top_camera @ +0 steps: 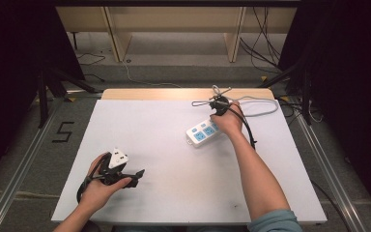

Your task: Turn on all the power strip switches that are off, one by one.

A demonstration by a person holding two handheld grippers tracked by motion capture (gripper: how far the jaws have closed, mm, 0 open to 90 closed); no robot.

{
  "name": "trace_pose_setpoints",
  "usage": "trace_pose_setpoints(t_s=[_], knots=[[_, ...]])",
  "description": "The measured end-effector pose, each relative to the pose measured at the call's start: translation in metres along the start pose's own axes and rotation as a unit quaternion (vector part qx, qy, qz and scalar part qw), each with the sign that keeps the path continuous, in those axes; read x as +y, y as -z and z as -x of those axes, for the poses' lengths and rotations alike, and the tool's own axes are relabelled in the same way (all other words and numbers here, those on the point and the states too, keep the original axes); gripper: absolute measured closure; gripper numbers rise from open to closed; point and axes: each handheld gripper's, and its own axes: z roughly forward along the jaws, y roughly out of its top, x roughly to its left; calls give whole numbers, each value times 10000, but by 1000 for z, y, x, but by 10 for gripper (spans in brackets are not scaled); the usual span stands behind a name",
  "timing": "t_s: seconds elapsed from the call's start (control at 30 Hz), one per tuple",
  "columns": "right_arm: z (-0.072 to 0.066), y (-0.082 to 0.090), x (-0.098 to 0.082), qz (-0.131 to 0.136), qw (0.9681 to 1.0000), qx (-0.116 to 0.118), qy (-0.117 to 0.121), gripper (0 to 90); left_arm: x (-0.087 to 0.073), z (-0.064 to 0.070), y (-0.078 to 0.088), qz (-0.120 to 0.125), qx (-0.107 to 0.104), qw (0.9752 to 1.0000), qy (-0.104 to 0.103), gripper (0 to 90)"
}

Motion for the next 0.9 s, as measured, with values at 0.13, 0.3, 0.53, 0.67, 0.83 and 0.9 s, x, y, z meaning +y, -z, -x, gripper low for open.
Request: trace_pose_setpoints(t_s=[0.13, 0.3, 0.53, 0.67, 0.83, 0.9], knots=[[0, 0, 0, -26, 10000, 7, 4, 900, 0, 0, 0, 0, -8, 10000, 0, 163], [0, -1, 1, -42, 10000, -3, -14, 900, 0, 0, 0, 3, -4, 10000, 1, 163], [-1, -1, 1, -77, 10000, -32, 44, 900, 0, 0, 0, -3, -10, 10000, -5, 163], [-3, -2, 3, -152, 9998, -77, 117, 900, 0, 0, 0, 5, -11, 10000, 7, 163], [-4, -2, 4, -180, 9996, -135, 147, 900, 0, 1, 0, -1, -15, 10000, 22, 163], [-4, -2, 4, -198, 9996, -141, 114, 900, 0, 1, 0, 1, -21, 10000, 25, 163]])
